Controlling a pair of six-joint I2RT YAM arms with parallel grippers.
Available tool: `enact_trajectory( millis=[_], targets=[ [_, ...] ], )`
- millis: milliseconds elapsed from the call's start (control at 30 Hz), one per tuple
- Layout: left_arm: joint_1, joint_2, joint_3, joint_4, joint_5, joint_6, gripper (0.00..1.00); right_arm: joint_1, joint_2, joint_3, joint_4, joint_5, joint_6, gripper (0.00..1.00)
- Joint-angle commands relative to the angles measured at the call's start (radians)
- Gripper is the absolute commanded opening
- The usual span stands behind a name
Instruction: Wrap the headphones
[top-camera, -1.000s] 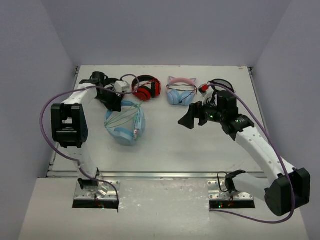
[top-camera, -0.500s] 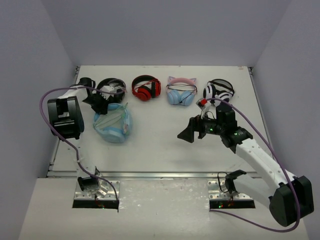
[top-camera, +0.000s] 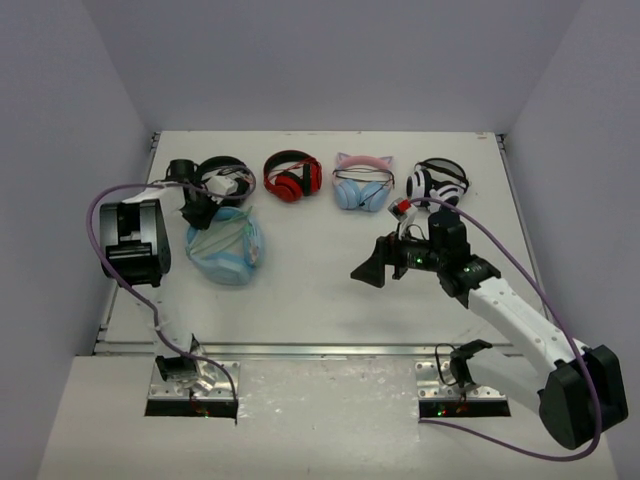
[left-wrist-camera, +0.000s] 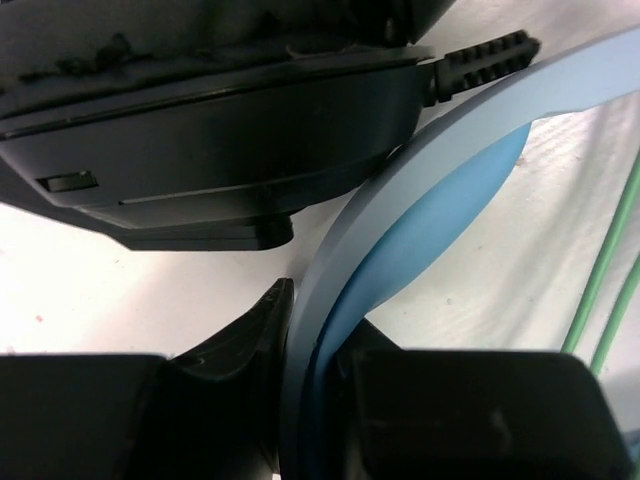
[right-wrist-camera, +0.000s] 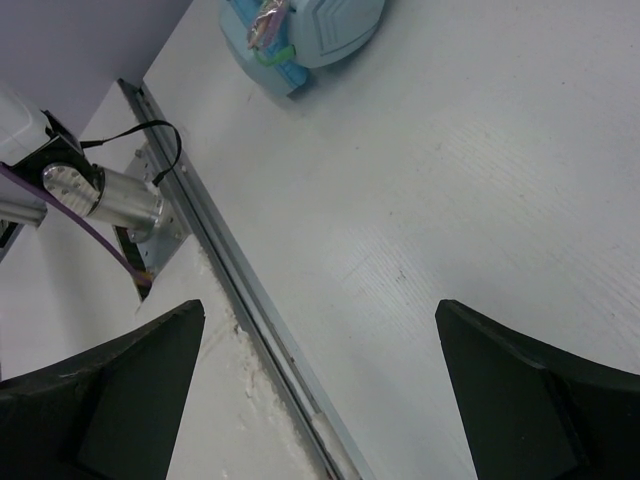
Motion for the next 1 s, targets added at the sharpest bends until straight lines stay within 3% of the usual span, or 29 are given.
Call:
enact_trajectory(
  millis=[0, 167, 300, 467, 700, 967],
  targets=[
    [0.0, 0.057, -0.081, 0.167, -0.179, -0.022, 0.01, 0.01, -0.009, 0.003, 0.054, -0.021, 0.012, 0.99],
    [-0.014, 0.031, -0.122, 0.207, -0.222, -0.009, 0.01, 0.011, -0.02, -0.006, 0.057, -0.011, 0.009, 0.99],
    [-0.028, -0.046, -0.209, 0.334, -0.269, 0.047, 0.0, 0.011, -0.04, -0.017, 0.066, -0.007, 0.009, 0.99],
    [-0.029, -0.115, -0.279, 0.352, -0.176, 0.054, 0.02, 0.013, -0.049, -0.019, 0.066, -0.011, 0.013, 0.99],
    [-0.029, -0.182, -0.299, 0.314, -0.138, 0.03, 0.27, 0.013, -0.058, -0.023, 0.071, -0.016, 0.015, 0.99],
    [-0.029, -0.268, -0.334, 0.297, -0.136, 0.034, 0.4, 0.016, -0.054, -0.025, 0.085, -0.03, 0.024, 0.99]
  ],
)
